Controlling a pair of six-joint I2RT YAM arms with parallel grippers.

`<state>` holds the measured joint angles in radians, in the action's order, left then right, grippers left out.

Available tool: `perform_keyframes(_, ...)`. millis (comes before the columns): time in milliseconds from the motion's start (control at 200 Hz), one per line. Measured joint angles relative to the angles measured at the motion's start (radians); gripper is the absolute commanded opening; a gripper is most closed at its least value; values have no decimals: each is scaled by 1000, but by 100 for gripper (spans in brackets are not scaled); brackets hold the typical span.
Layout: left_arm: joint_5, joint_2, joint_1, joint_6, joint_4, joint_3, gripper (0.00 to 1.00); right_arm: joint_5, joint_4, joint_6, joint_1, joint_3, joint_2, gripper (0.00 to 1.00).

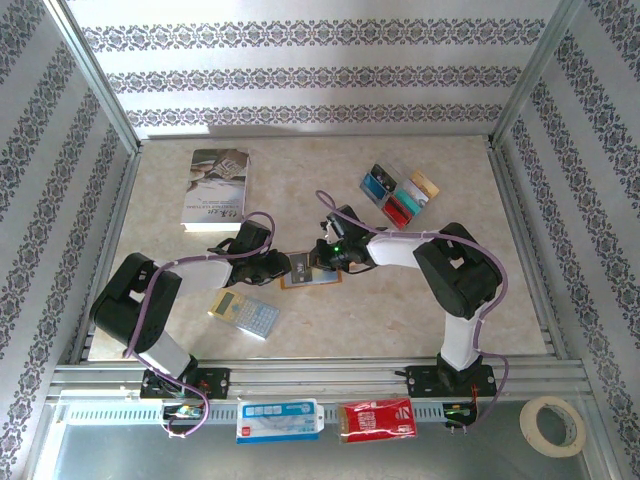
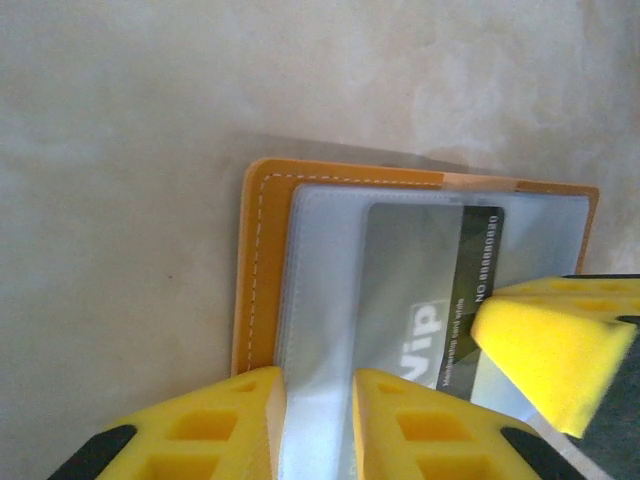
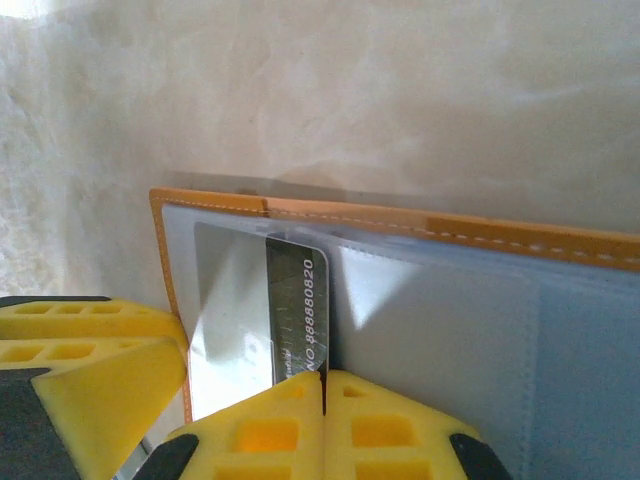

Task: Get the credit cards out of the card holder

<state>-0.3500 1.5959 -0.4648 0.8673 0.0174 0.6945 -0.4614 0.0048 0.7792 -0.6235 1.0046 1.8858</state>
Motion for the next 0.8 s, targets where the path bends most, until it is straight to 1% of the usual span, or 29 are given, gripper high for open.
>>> perform_keyframes(175, 8, -5, 0, -21, -33, 19, 27, 0, 0, 0, 0, 0, -4, 7)
perform_keyframes(340, 23, -43, -2, -42, -79, 40, 25, 0, 0, 0, 0, 0, -4, 7)
perform_keyframes(490, 20, -51, -10, -51, -81, 66, 24, 0, 0, 0, 0, 0, -4, 7)
perform_keyframes(799, 6, 52, -26, -57, -79, 97, 23, 0, 0, 0, 2, 0, -5, 7)
